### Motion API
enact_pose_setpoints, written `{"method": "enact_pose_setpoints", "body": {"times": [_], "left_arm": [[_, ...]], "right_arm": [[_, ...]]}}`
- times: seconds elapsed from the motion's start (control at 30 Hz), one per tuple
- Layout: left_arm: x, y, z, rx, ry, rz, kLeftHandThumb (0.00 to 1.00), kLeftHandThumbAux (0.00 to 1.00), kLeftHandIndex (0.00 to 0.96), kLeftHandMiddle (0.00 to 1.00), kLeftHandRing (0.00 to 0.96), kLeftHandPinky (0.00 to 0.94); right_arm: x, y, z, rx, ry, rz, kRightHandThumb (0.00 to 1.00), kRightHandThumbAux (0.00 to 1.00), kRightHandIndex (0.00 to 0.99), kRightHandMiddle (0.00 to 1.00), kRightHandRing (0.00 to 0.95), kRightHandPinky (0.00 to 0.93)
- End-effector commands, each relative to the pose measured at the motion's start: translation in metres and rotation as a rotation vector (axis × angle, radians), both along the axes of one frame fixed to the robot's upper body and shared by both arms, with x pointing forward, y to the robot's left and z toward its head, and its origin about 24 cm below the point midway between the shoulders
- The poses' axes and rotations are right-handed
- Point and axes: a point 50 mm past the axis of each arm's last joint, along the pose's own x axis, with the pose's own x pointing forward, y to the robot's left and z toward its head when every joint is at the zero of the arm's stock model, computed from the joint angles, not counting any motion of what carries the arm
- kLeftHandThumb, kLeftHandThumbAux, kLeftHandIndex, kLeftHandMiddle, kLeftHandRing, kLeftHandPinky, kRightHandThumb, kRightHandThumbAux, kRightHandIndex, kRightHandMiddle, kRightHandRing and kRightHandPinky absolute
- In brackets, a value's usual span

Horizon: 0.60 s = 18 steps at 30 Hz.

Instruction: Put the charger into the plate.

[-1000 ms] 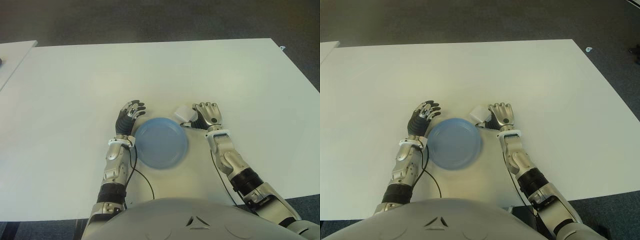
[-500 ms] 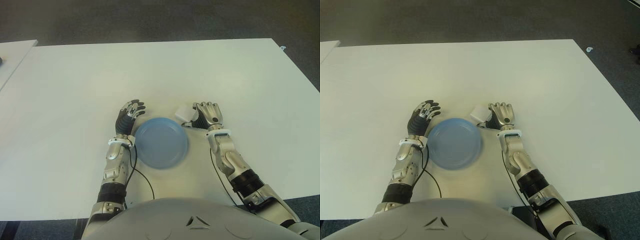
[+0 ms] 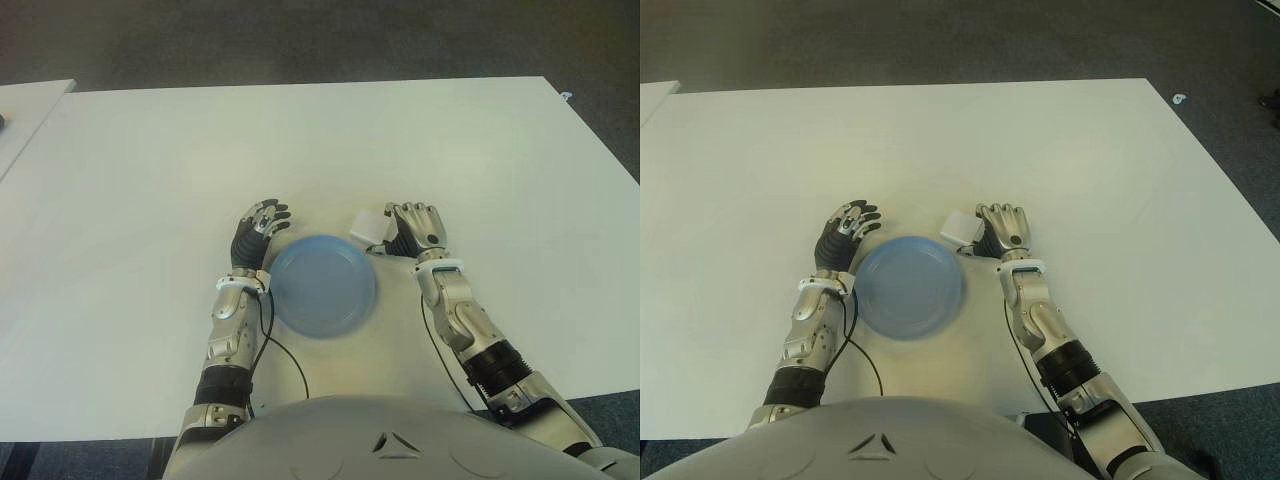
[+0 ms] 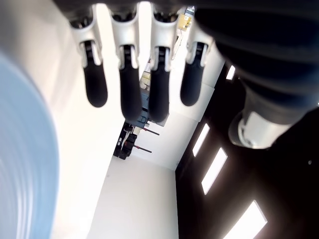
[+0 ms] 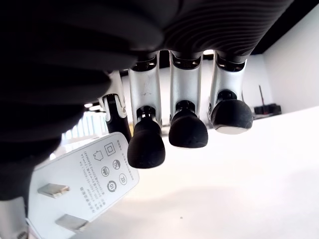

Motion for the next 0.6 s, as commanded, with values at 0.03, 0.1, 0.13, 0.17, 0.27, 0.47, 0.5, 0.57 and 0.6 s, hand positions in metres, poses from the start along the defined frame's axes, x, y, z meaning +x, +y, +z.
{"method": "enact_pose_setpoints", "body": {"times": [0.03,0.1,0.13,0.17,0.27,0.47,0.5,0.57,0.6], "left_arm": [[-0.003,-0.014,-0.006,-0.052,0.043,0.001,0.000,0.552,0.341,0.384,0.376,0.366],[-0.003,-0.014,-0.006,-0.055,0.044,0.001,0.000,0.553,0.341,0.384,0.376,0.365],[-0.003,-0.014,-0.007,-0.057,0.046,0.002,0.000,0.554,0.341,0.385,0.376,0.364],[-0.003,-0.014,-0.007,-0.058,0.048,0.002,0.000,0.554,0.340,0.385,0.375,0.362],[-0.003,-0.014,-0.007,-0.059,0.052,0.001,0.000,0.553,0.338,0.385,0.374,0.358],[-0.003,-0.013,-0.008,-0.066,0.039,-0.017,0.000,0.548,0.326,0.384,0.370,0.351],[-0.004,-0.013,-0.008,-0.070,0.035,-0.022,0.000,0.547,0.325,0.385,0.369,0.349],[-0.004,-0.013,-0.009,-0.078,0.030,-0.028,0.000,0.547,0.323,0.386,0.369,0.348],[-0.004,-0.013,-0.009,-0.081,0.029,-0.029,0.000,0.548,0.323,0.386,0.369,0.348]], "right_arm": [[0.000,-0.006,0.001,0.060,-0.036,-0.010,0.736,0.709,0.440,0.848,0.851,0.875],[0.002,-0.006,0.004,0.091,-0.068,-0.008,0.737,0.709,0.440,0.853,0.855,0.879],[0.002,-0.007,0.008,0.115,-0.088,-0.009,0.738,0.709,0.440,0.855,0.857,0.881],[0.003,-0.008,0.010,0.131,-0.103,-0.010,0.739,0.708,0.440,0.858,0.860,0.883],[0.003,-0.008,0.017,0.170,-0.137,-0.012,0.740,0.708,0.440,0.861,0.864,0.886],[0.001,-0.003,0.032,0.232,-0.208,-0.015,0.743,0.708,0.440,0.867,0.872,0.891],[0.000,-0.002,0.034,0.240,-0.218,-0.014,0.743,0.708,0.440,0.868,0.874,0.892],[-0.001,-0.001,0.036,0.255,-0.233,-0.013,0.743,0.708,0.440,0.873,0.878,0.893],[-0.001,-0.001,0.037,0.264,-0.239,-0.012,0.743,0.708,0.440,0.874,0.879,0.893]]}}
